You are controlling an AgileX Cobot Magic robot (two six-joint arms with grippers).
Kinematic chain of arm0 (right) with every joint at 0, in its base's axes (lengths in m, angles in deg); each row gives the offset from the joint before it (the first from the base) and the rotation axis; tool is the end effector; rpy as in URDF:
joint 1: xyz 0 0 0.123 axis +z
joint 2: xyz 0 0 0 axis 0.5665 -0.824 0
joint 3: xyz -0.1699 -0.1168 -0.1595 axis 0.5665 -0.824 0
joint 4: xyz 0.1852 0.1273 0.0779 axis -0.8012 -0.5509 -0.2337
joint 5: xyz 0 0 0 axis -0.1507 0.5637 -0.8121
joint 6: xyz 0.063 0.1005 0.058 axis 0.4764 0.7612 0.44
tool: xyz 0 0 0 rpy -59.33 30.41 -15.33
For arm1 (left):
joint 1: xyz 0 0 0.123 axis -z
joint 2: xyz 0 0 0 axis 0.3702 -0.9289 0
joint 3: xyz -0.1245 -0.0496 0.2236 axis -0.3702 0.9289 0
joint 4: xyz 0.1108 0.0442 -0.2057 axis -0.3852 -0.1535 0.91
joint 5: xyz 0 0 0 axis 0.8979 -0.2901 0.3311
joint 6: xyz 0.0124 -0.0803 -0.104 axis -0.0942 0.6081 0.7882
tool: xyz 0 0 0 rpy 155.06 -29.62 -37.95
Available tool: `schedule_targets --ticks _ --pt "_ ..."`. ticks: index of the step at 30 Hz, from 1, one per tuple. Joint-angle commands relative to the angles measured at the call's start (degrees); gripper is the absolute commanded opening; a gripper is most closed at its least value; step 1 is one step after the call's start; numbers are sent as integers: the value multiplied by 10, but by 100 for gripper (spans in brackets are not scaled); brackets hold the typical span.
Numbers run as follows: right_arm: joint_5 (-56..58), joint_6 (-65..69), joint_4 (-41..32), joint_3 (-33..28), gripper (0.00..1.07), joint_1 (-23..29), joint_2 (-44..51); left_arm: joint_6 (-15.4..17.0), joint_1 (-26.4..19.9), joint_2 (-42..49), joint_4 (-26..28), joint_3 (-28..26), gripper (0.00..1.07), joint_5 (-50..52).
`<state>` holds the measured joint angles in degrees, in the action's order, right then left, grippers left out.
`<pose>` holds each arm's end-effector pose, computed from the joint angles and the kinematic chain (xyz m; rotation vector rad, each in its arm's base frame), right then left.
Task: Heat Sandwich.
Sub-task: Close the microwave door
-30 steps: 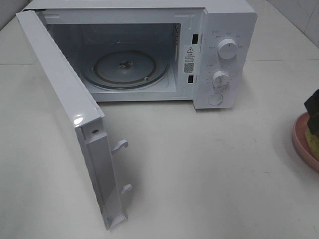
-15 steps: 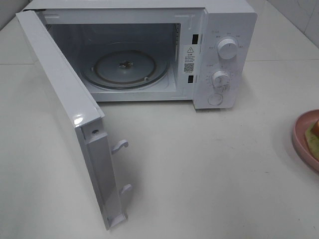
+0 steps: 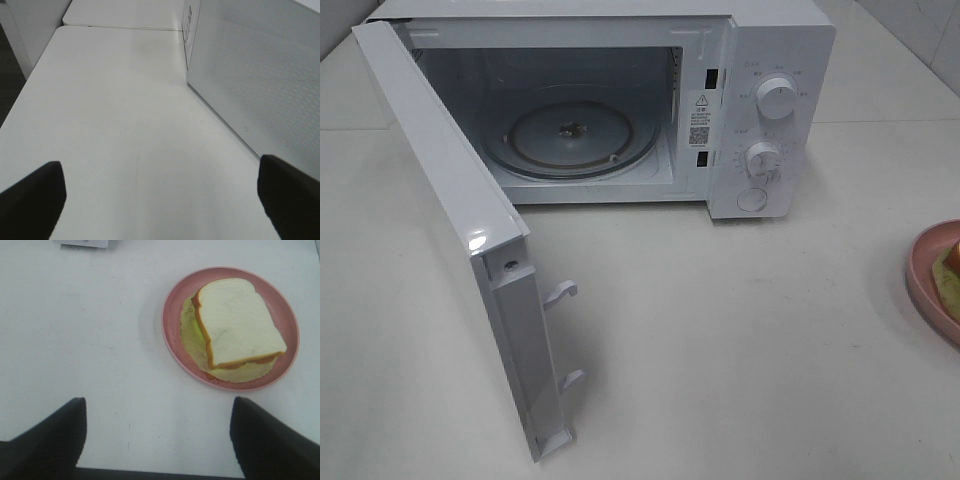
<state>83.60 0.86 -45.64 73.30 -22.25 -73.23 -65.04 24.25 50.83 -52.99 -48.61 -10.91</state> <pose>0.1079 0.0015 0.2616 -0.0863 2.3285 -0.0486 0.0442 -0.0019 0.2545 -0.0273 2.0191 -0.0730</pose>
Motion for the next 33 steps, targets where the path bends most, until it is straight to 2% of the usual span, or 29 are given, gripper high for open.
schedule_targets --ticks 1,2,13,16,25,33 --pt "-13 -8 5 -33 76 -2 52 -2 -1 13 5 2 98 2" --pt "-15 -8 5 -49 76 -2 78 -2 -1 13 5 2 98 2" --pt "11 -20 2 -62 76 -10 174 -2 -1 13 5 2 98 2" --pt "15 -19 -9 -65 76 -48 209 -2 -1 13 5 2 98 2" --pt "15 -23 -13 -66 76 -89 288 -2 -1 13 5 2 98 2" --pt "15 -23 -13 -66 76 -89 288 -3 -1 11 5 2 98 2"
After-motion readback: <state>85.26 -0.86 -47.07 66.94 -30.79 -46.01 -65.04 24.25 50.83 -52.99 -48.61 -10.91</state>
